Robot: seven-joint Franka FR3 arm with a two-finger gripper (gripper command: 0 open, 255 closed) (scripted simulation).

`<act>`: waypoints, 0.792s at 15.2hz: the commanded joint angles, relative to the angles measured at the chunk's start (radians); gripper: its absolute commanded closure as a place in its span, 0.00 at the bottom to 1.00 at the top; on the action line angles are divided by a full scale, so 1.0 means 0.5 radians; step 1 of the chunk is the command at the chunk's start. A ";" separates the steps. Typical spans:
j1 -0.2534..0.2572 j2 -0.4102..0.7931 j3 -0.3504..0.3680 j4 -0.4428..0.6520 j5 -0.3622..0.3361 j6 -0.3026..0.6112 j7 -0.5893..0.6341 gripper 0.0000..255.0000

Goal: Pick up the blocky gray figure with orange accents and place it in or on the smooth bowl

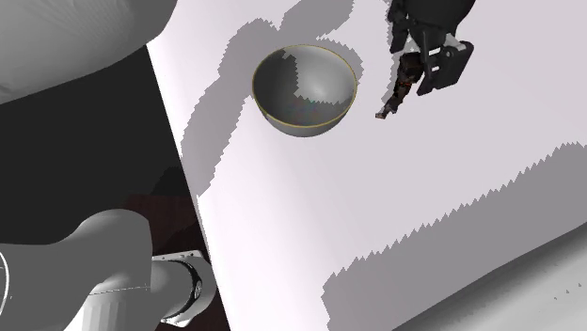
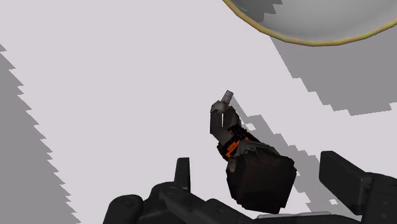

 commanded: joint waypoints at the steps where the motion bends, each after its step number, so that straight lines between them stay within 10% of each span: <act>1: -0.001 0.000 -0.001 -0.018 0.000 0.018 -0.001 0.00; 7: -0.001 0.000 -0.001 -0.017 0.000 0.018 -0.001 0.00; 8: -0.001 0.000 -0.001 -0.017 0.000 0.018 -0.001 1.00; 12: -0.001 0.000 -0.001 -0.017 0.000 0.018 -0.001 1.00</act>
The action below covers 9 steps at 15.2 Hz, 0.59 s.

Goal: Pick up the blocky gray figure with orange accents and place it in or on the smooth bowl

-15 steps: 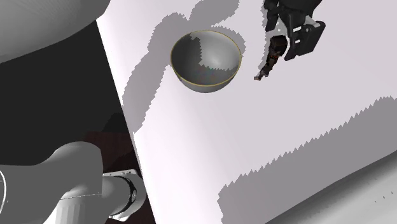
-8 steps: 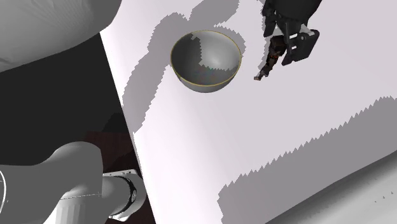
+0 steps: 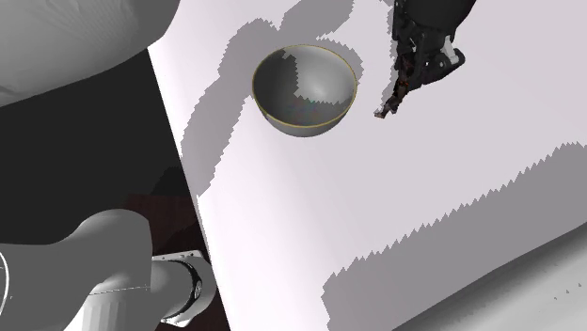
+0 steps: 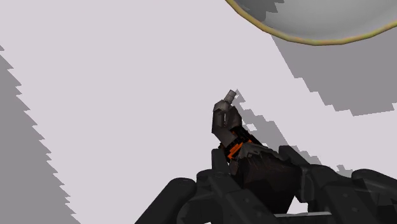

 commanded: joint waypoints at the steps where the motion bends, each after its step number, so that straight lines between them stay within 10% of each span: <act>1: 0.000 0.001 0.000 0.000 0.000 0.000 0.000 1.00; 9: 0.002 0.021 0.003 0.129 -0.009 -0.111 0.003 1.00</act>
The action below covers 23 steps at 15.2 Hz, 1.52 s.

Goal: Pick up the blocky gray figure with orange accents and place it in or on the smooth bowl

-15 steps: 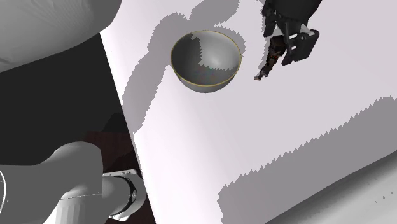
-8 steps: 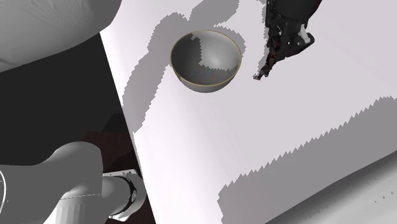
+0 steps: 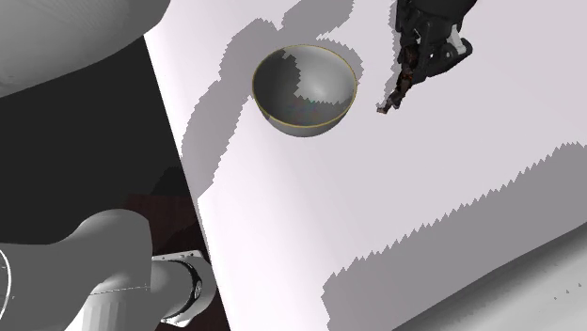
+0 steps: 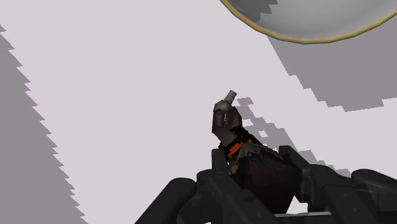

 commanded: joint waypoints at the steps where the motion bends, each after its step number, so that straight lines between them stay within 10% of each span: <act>1: 0.001 0.013 0.002 0.071 -0.006 -0.060 0.002 1.00; 23: 0.093 0.363 0.069 1.102 -0.189 -0.783 0.082 1.00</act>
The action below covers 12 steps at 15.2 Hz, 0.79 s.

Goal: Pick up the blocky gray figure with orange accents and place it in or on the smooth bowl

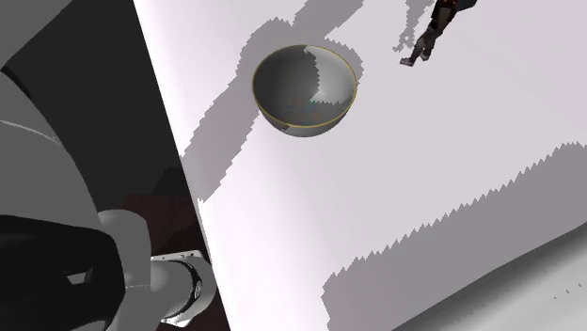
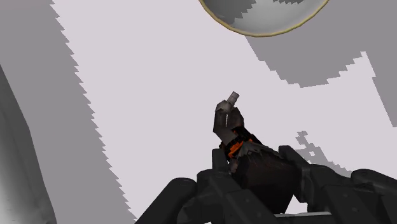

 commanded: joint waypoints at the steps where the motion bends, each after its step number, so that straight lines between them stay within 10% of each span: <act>1: 0.023 0.057 0.009 0.132 -0.033 -0.083 0.010 1.00; 6: 0.110 0.221 0.031 0.485 -0.138 -0.291 0.038 1.00; 12: 0.026 -0.244 0.034 0.040 0.104 -0.261 0.086 1.00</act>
